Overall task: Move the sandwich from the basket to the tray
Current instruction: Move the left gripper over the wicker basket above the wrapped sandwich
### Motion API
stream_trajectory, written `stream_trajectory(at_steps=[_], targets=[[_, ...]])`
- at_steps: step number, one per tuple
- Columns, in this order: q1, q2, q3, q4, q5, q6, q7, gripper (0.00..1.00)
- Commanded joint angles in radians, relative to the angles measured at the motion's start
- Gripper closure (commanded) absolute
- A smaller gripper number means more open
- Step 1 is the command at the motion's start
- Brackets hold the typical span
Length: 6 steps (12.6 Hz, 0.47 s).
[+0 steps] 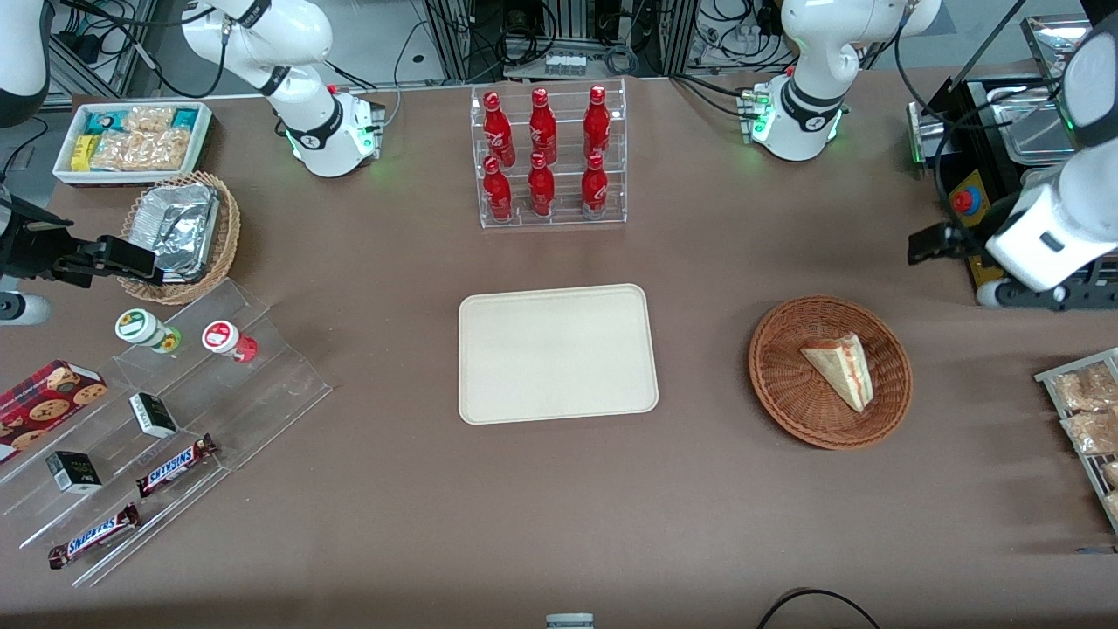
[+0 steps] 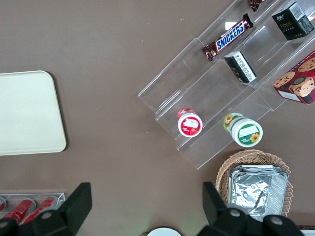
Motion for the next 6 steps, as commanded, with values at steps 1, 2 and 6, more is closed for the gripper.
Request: stream_trajectory(at_steps=[1, 2, 6], targets=[[0.013, 0.051, -0.005, -0.013, -0.006, 0.044, -0.011, 0.0], [0.013, 0.071, -0.005, -0.015, -0.002, 0.059, -0.011, 0.0], [0.002, 0.126, -0.007, -0.048, 0.0, 0.162, -0.013, 0.0]])
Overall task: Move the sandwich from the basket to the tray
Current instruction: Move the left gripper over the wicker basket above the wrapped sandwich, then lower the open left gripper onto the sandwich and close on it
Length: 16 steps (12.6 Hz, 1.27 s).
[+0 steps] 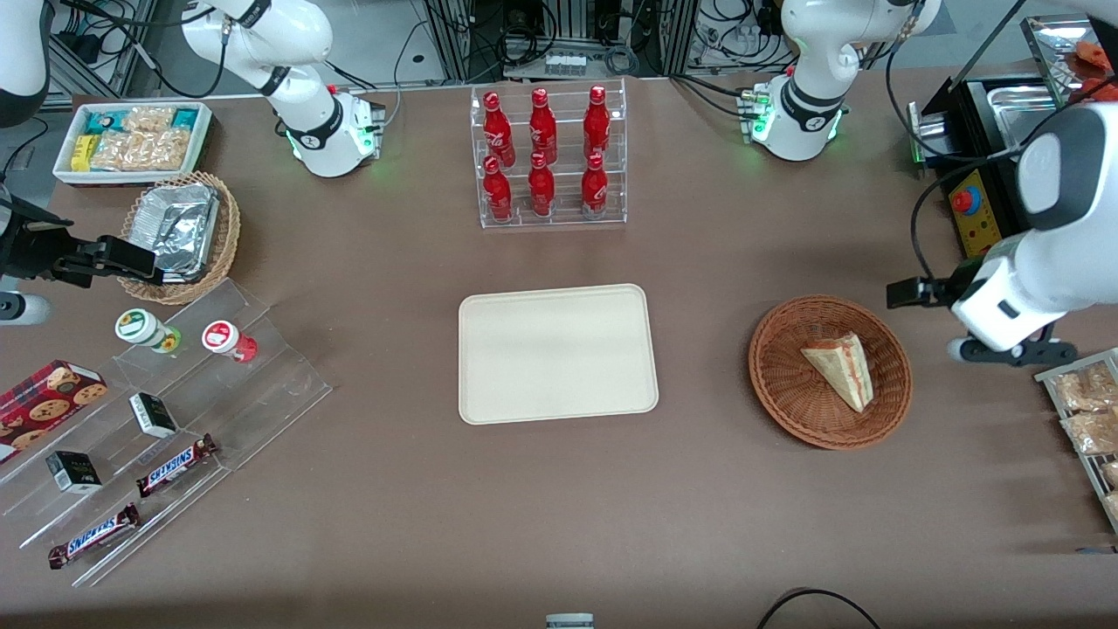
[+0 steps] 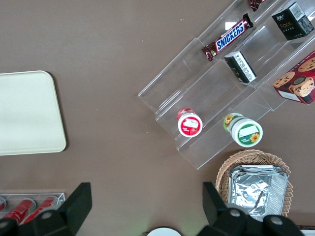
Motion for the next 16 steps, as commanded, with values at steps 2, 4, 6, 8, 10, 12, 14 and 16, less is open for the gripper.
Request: stream_trajectory(at_steps=[2, 4, 6, 8, 10, 12, 14, 16], targets=[[0.0, 0.01, -0.007, -0.052, 0.0, 0.094, -0.014, 0.0], [0.0, 0.013, -0.007, -0.087, 0.0, 0.156, -0.039, 0.0], [0.001, 0.016, -0.007, -0.132, 0.0, 0.225, -0.06, 0.0], [0.001, 0.03, -0.007, -0.156, 0.0, 0.274, -0.114, 0.0], [0.003, 0.047, -0.007, -0.156, -0.003, 0.282, -0.192, 0.0], [0.006, 0.035, -0.007, -0.205, -0.008, 0.323, -0.311, 0.0], [0.007, -0.027, -0.006, -0.359, -0.006, 0.494, -0.375, 0.0], [0.009, -0.026, -0.006, -0.406, -0.006, 0.575, -0.506, 0.0]])
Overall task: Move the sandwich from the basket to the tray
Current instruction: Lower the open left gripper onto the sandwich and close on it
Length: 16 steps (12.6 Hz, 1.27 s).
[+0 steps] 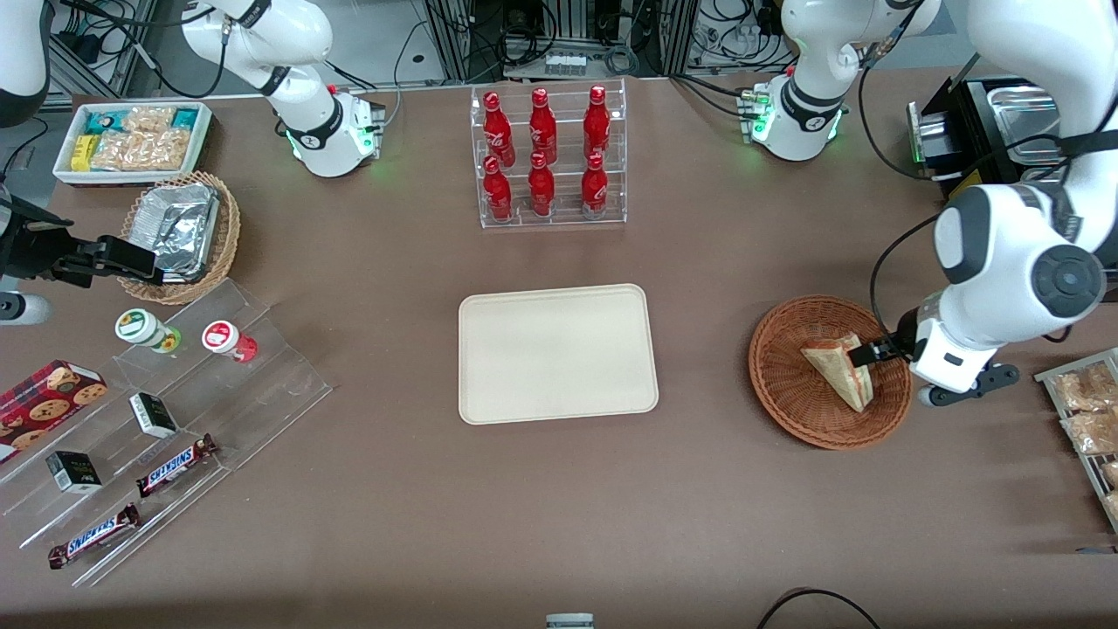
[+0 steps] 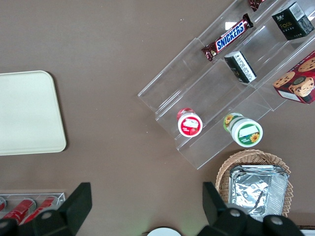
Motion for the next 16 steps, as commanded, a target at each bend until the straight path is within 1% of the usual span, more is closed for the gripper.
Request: stream_trajectory(at_steps=[1, 4, 7, 9, 12, 16], targets=[[0.008, -0.041, -0.004, -0.085, -0.006, 0.066, -0.147, 0.0], [0.008, -0.036, -0.006, -0.1, -0.007, 0.08, -0.157, 0.0], [0.008, -0.038, -0.006, -0.167, -0.007, 0.149, -0.165, 0.0], [0.005, -0.028, -0.006, -0.178, -0.007, 0.174, -0.207, 0.0], [0.004, -0.021, -0.006, -0.21, -0.007, 0.218, -0.22, 0.0], [-0.001, 0.028, -0.006, -0.221, -0.009, 0.29, -0.263, 0.0]])
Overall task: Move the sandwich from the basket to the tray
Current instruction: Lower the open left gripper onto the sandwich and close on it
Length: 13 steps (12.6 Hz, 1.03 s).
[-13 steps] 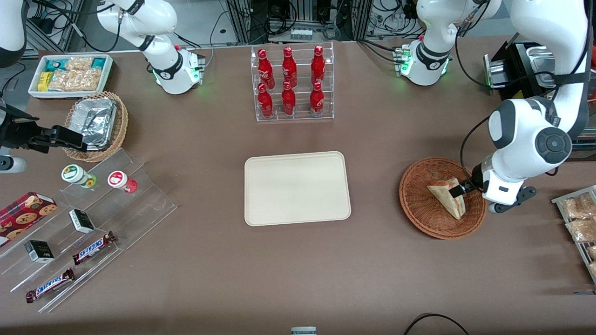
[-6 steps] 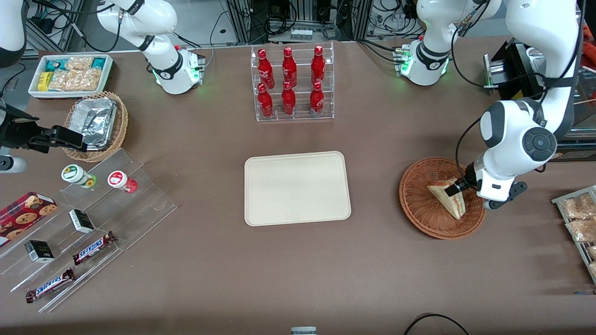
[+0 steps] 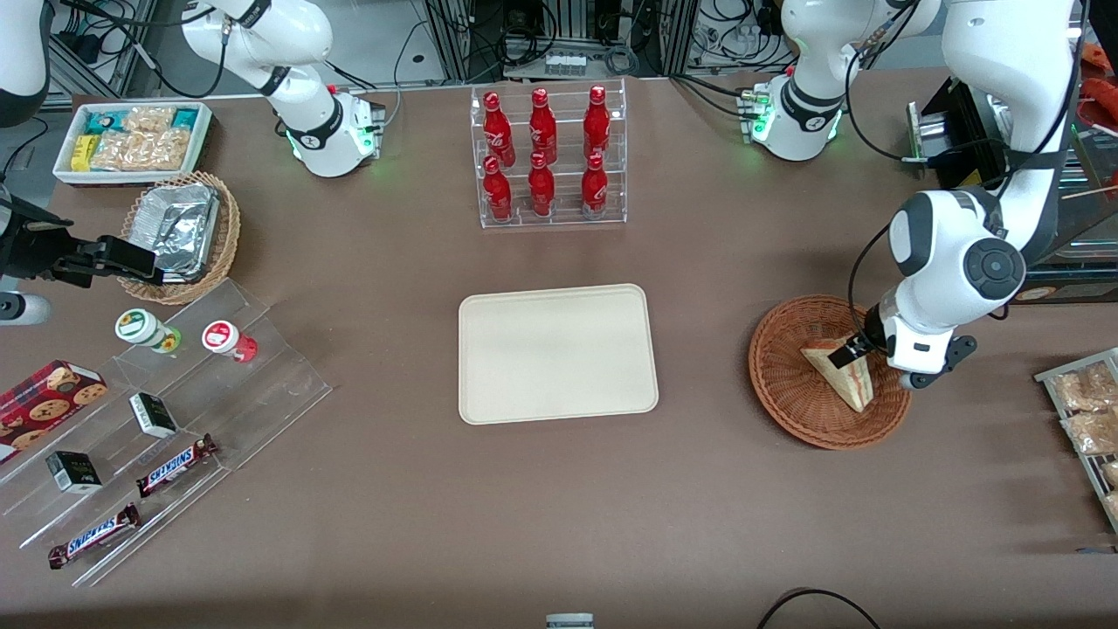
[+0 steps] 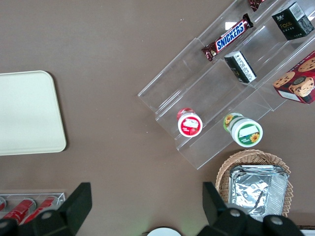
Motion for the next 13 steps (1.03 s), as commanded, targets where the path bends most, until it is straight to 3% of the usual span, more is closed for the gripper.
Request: stream_trajectory(at_steps=[1, 4, 5, 6, 7, 9, 10, 13], targets=[[-0.001, 0.024, -0.006, -0.012, -0.008, 0.052, -0.039, 0.0], [-0.001, 0.043, -0.006, -0.012, -0.008, 0.055, -0.039, 0.0], [-0.001, 0.052, -0.007, -0.012, -0.011, 0.055, -0.04, 0.04], [-0.001, 0.056, -0.006, -0.012, -0.025, 0.057, -0.04, 0.24], [-0.001, 0.052, -0.006, -0.012, -0.026, 0.051, -0.039, 0.52], [0.0, 0.041, -0.006, -0.012, -0.026, 0.035, -0.036, 0.93], [0.002, 0.032, -0.006, -0.011, -0.026, 0.021, -0.032, 1.0], [0.003, -0.008, -0.006, 0.026, -0.026, -0.073, -0.025, 1.0]])
